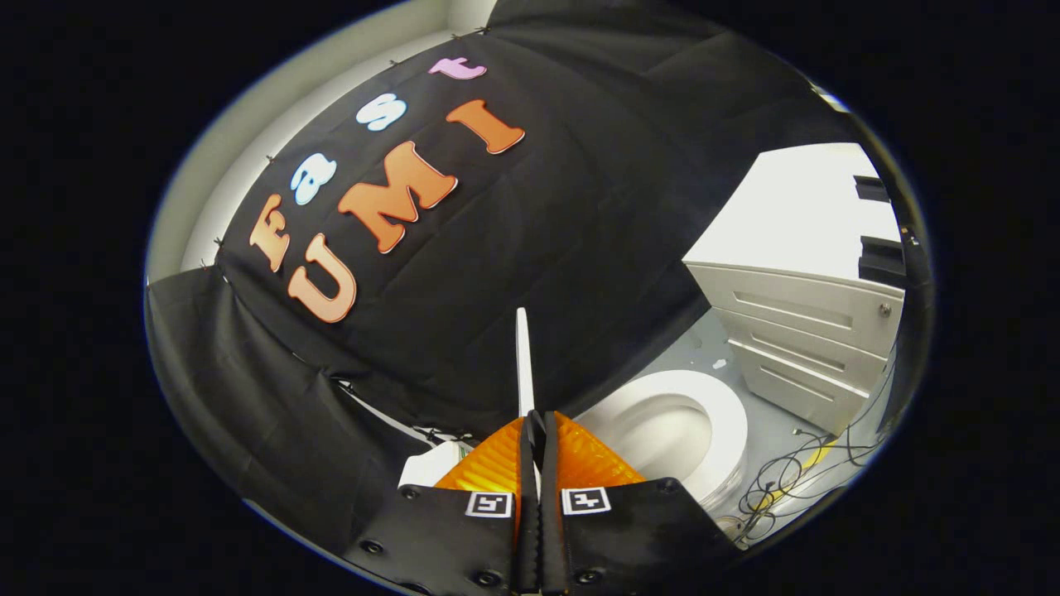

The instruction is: Open the toilet lid.

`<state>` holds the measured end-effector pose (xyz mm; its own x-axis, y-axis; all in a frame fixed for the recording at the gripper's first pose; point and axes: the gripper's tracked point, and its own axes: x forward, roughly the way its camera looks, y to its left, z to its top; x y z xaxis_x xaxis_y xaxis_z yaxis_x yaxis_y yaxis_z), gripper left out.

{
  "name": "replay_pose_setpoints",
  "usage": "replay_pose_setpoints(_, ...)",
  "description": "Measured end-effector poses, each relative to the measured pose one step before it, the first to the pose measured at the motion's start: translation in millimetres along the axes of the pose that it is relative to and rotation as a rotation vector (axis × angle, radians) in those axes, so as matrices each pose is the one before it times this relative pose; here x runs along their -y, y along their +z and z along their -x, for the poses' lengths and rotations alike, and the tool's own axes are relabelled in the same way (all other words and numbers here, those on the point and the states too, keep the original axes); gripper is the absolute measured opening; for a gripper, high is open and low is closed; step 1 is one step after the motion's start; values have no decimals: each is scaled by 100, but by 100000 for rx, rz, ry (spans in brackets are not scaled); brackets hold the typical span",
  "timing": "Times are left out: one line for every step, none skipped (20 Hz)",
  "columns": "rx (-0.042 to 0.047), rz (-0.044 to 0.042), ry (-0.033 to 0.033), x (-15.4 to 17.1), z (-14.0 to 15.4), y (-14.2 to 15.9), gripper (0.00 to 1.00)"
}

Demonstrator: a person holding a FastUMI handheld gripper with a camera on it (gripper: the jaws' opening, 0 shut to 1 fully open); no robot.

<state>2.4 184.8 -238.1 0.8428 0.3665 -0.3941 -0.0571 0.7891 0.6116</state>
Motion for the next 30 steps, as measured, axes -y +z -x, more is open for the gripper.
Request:
replay_pose_setpoints(-235, 709, 768, -668, -2, -26, 8)
replay_pose_setpoints(-193, 816, 774, -719, 25, -27, 8)
replay_pose_setpoints(-210, 1218, 662, -734, 55, -44, 8)
replay_pose_setpoints(19, 1537, 588, -722, 111, -148, 8)
replay_pose_setpoints(-222, 1698, 678, -743, 68, -69, 8)
replay_pose_setpoints(-110, 1602, 837, -906, 256, -209, 8)
replay_pose_setpoints(-327, 1753, 1113, -953, -22, -222, 8)
replay_pose_setpoints(-348, 1999, 1057, -1012, -34, -69, 8)
replay_pose_setpoints(-356, 2181, 751, -882, 61, -110, 8)
replay_pose_setpoints(-258, 2344, 566, -895, 111, -162, 8)
replay_pose_setpoints(-295, 2157, 474, -721, -92, -104, 8)
replay_pose_setpoints(-193, 1576, 571, -707, 138, -249, 8)
replay_pose_setpoints(-83, 995, 572, -730, -54, -77, 8)
replay_pose_setpoints(-64, 861, 694, -773, -21, -120, 8)
replay_pose_setpoints(-130, 871, 597, -681, 27, -97, 8)
replay_pose_setpoints(-76, 962, 569, -747, -3, -132, 8)
replay_pose_setpoints(-23, 1371, 503, -705, -35, -140, 8)
replay_pose_setpoints(-182, 1709, 363, -591, -183, -202, 8)
replay_pose_setpoints(-21, 1700, 136, -635, -168, -86, 8)
replay_pose_setpoints(-184, 1675, 146, -763, 1, -130, 9)
replay_pose_setpoints(1, 1686, 302, -708, -204, 64, 8)
replay_pose_setpoints(-144, 1541, 373, -587, 69, -202, 9)
replay_pose_setpoints(8, 1231, 270, -555, -32, -128, 8)
replay_pose_setpoints(-219, 1004, 271, -563, -19, -123, 8)
replay_pose_setpoints(34, 1078, 159, -481, 3, 1, 8)
replay_pose_setpoints(-163, 909, 259, -547, -21, -108, 8)
replay_pose_setpoints(61, 706, 287, -536, -62, -27, 9)
replay_pose_setpoints(-59, 767, 354, -604, -87, -147, 8)
replay_pose_setpoints(-47, 878, 391, -610, -58, -97, 8)
replay_pose_setpoints(-146, 1084, 404, -620, -250, -109, 8)
